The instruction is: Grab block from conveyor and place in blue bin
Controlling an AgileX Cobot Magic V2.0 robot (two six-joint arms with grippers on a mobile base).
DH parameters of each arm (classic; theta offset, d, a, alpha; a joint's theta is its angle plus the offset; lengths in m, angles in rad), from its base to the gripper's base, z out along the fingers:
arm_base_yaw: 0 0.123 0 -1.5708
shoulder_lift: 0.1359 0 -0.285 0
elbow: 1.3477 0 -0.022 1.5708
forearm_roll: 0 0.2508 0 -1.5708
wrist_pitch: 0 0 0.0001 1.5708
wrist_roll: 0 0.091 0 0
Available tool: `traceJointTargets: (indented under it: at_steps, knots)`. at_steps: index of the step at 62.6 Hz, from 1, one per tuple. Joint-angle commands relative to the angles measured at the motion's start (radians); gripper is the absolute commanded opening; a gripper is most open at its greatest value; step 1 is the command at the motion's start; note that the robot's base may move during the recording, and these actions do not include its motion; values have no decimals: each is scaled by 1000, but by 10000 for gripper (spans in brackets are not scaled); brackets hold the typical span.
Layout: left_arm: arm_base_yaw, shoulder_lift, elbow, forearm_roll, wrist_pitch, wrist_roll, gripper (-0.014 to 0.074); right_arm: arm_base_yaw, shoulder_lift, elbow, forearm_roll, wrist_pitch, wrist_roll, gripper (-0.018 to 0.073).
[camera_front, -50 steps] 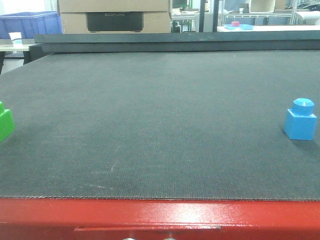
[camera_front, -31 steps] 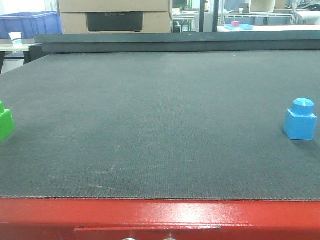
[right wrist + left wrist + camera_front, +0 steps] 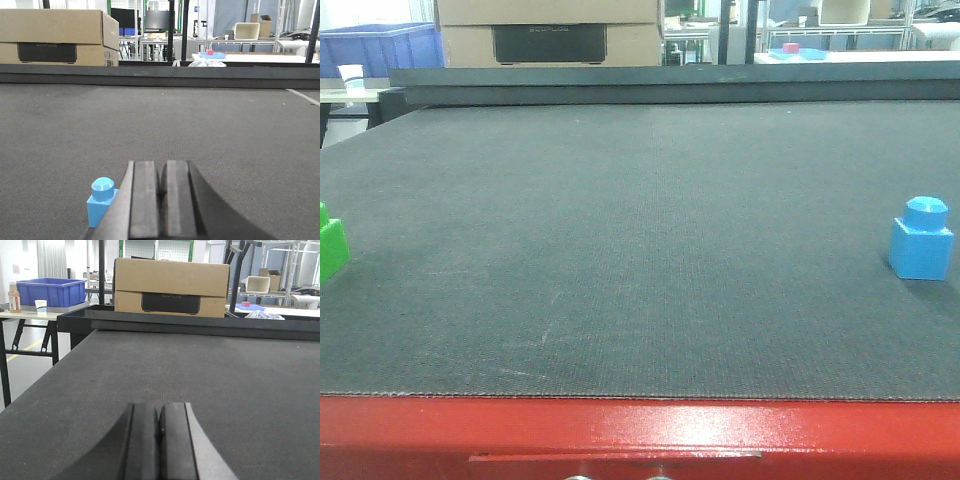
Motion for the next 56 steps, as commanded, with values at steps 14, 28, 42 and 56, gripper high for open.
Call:
traceJointTargets:
  at_steps: [14, 28, 42, 56]
  knots:
    - [-3, -5, -2, -2, -20, 0, -111, -4, -3, 0, -8, -27, 0, -169]
    - [-3, -5, -21, -33, -124, -2, -111, -4, -3, 0, -8, -346, 0, -169]
    - [-3, -5, -242, -33, -78, -2, -111, -4, -3, -111, -8, -419, 0, -169]
    - [-3, 104, -483, 7, -8, 0, -111, -4, 30, -348, -8, -233, 0, -169]
